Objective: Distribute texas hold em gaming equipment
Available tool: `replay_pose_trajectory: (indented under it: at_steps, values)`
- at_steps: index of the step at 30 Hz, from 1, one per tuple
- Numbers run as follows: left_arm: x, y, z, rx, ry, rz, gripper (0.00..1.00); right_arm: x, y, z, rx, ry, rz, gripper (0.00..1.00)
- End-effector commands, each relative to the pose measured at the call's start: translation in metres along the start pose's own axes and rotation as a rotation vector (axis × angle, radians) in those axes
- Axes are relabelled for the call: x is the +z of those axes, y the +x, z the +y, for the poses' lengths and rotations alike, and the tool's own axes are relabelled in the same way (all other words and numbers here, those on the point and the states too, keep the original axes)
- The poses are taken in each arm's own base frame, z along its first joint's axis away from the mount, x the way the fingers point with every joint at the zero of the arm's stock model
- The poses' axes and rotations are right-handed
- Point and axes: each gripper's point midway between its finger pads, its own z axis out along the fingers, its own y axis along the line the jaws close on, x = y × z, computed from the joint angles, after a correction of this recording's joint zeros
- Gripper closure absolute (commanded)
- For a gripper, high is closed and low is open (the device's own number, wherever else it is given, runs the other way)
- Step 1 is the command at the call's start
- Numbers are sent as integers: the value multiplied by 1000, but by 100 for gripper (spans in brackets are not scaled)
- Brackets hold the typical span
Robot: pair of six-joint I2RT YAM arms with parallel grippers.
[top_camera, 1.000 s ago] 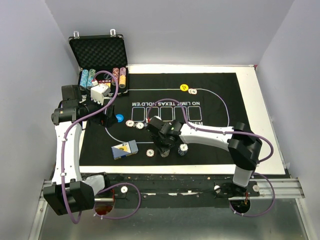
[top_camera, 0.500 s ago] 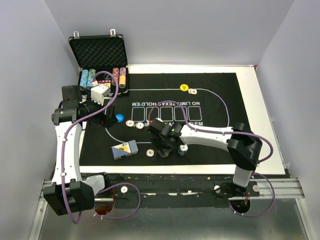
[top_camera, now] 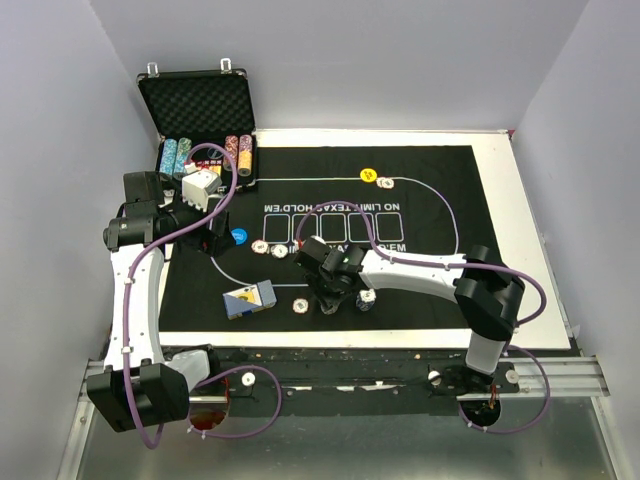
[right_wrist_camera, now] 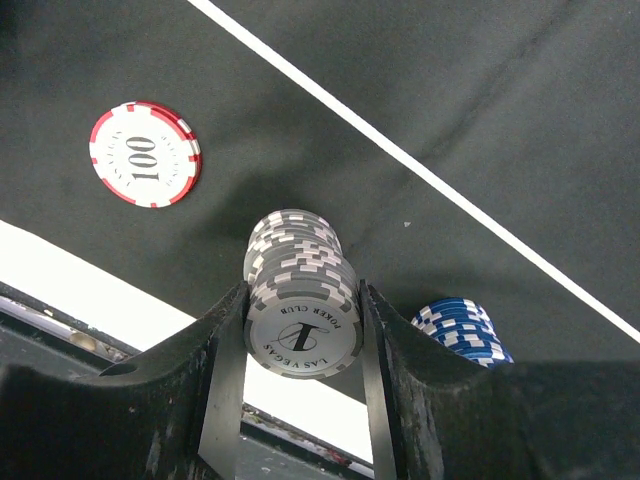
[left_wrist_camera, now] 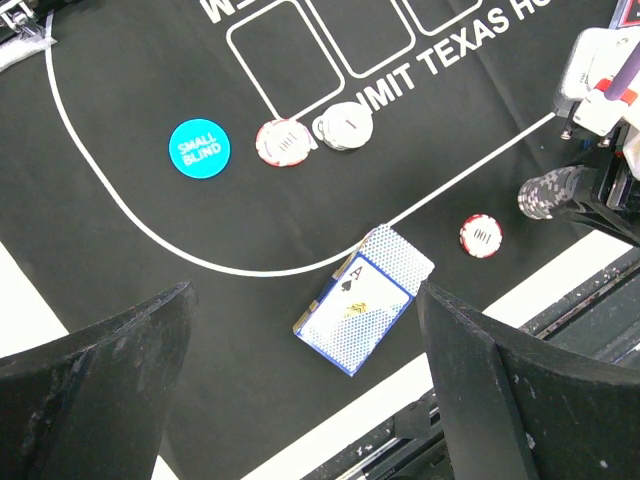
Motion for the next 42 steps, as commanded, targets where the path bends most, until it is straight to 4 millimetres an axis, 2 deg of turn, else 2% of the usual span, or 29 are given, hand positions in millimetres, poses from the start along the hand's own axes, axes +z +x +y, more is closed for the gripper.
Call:
replay_pose_trajectory:
  at_steps: [1,10,13,16,20,24,28,31,34,37,42]
  values:
    - [-3,2,1,12,-16,-6,1,-18,-13,6,7,-23,-46,61]
    - [-2,3,2,13,-17,-4,1,-42,-37,6,4,-26,-109,62]
    - [-3,2,2,15,-22,-7,1,-44,-46,-6,18,-4,-130,62]
    - [-2,2,2,17,-18,-7,1,-43,-68,-41,75,32,-160,62]
    - [0,2,1,8,-3,-6,1,-42,-110,-116,194,108,-223,64]
    - [1,2,2,3,4,1,1,-27,-149,-191,311,184,-266,64]
    - [2,2,2,5,4,2,1,0,-174,-242,373,270,-267,65]
    - [1,0,2,6,6,-3,1,26,-183,-266,427,286,-257,65]
    - [0,-3,2,6,7,-4,1,42,-193,-281,459,283,-262,65]
    - [-1,-5,3,13,4,-3,1,58,-196,-286,464,282,-247,65]
    - [0,-4,4,12,3,1,1,82,-191,-289,470,275,-213,65]
